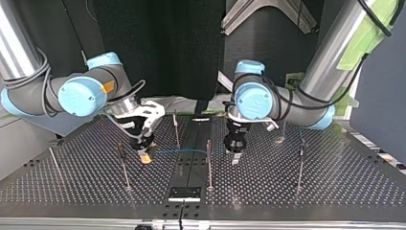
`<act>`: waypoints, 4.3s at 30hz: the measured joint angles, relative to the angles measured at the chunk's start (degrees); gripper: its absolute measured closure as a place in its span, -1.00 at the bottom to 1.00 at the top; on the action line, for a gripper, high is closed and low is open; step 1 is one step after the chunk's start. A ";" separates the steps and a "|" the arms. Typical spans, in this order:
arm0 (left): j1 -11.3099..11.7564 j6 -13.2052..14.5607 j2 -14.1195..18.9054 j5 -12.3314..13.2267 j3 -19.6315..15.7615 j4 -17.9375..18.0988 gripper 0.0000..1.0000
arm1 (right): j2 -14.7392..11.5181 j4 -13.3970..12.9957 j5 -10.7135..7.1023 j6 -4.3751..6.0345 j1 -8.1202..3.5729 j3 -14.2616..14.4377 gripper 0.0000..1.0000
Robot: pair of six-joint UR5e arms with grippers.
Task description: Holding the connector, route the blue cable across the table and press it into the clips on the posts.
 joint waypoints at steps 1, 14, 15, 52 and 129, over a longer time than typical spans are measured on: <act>-0.13 -0.09 0.43 0.24 -0.38 -0.31 -1.00 | -0.01 0.01 0.00 0.00 0.03 0.01 1.00; -0.94 -1.66 7.01 1.76 -6.88 0.38 -1.00 | -0.19 0.13 -0.07 -0.09 0.34 0.00 1.00; -1.03 -1.61 7.49 1.75 -7.35 0.08 -1.00 | -0.27 0.14 -0.07 -0.08 0.34 0.00 1.00; -10.85 2.93 18.06 0.96 -8.69 -1.41 -1.00 | -2.19 0.81 0.07 0.69 -0.21 0.04 1.00; -15.27 8.15 -10.05 -17.01 17.28 -4.99 -1.00 | -2.14 0.90 0.02 0.70 -0.64 0.08 1.00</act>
